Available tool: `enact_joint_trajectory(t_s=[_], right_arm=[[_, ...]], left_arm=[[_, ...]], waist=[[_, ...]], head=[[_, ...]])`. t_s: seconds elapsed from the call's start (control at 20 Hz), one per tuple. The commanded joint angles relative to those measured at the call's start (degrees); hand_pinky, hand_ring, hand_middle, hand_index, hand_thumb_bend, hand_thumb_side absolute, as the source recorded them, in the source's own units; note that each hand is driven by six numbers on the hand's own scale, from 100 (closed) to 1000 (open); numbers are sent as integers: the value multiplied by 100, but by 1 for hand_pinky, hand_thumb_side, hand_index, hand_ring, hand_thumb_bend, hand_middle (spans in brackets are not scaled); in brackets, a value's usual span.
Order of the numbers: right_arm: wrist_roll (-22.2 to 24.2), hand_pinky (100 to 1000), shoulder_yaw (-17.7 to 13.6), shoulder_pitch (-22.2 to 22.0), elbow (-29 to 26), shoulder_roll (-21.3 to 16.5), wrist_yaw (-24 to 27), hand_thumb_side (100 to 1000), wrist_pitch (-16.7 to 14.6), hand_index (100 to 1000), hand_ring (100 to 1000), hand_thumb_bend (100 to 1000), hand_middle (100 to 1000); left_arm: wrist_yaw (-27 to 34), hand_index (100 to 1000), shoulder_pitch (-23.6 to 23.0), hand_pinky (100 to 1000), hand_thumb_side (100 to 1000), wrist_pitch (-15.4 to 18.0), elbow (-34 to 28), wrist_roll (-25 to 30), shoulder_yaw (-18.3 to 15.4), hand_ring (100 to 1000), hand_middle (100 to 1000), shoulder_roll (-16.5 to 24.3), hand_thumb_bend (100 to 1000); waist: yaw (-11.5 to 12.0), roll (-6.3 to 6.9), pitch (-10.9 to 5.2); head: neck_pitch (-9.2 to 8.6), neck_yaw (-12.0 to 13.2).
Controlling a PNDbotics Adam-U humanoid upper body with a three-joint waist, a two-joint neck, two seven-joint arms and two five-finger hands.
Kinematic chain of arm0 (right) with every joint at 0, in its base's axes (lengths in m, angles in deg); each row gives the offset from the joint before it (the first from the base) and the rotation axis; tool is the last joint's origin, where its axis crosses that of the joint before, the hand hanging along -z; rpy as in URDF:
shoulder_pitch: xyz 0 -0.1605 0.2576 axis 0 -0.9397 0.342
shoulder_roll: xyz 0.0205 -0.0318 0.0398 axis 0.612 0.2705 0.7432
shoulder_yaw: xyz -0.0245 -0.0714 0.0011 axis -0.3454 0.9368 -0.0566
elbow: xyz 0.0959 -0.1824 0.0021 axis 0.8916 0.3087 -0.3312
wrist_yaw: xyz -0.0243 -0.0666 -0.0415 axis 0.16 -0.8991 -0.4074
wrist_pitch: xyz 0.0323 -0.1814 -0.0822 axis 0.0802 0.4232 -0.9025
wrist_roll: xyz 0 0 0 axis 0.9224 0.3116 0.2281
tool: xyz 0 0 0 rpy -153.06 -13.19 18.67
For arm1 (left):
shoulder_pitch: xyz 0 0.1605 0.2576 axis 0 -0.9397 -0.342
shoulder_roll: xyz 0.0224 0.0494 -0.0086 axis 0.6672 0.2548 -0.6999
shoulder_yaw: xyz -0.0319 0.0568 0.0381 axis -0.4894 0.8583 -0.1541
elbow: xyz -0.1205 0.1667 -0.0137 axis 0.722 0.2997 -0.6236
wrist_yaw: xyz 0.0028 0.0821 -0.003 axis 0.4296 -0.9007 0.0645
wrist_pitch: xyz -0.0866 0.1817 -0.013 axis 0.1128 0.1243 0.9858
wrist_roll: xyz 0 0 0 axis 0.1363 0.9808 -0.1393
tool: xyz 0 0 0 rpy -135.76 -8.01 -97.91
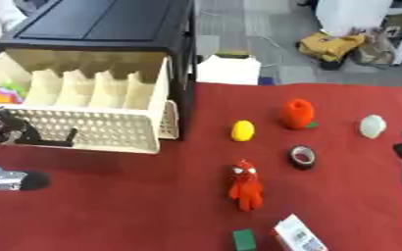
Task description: Pick up objects from table and place into drawer.
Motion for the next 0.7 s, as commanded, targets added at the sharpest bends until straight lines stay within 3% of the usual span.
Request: enact_joint_trajectory(t_s=[0.05,0.15,0.3,0.7], right_arm=[[-6,597,-35,33,-83,-53,18,827,-18,728,622,251,514],[-8,598,-36,32,-83,-51,17,827,-16,728,622,251,514],[-6,598,-36,32,-83,-50,15,828,-12,728,622,252,514],[-5,600,-44,24,-83,-60,11,832,1,729,624,252,515]], left_arm=[[9,850,16,100,1000,-38,-102,10,-113,100,100,245,696],[3,927,6,100,1000,-56,-125,16,-133,100,100,246,688],[-4,964,8,100,1000,-85,-134,-12,-170,100,100,240,688],[56,952,11,100,1000,-15,-135,-125,-240,100,100,235,673]], waist=[[5,4,-128],[8,2,-129],[20,0,-130],[32,-8,-154]], head=[[-52,12],[-51,12],[-45,14],[-30,16]])
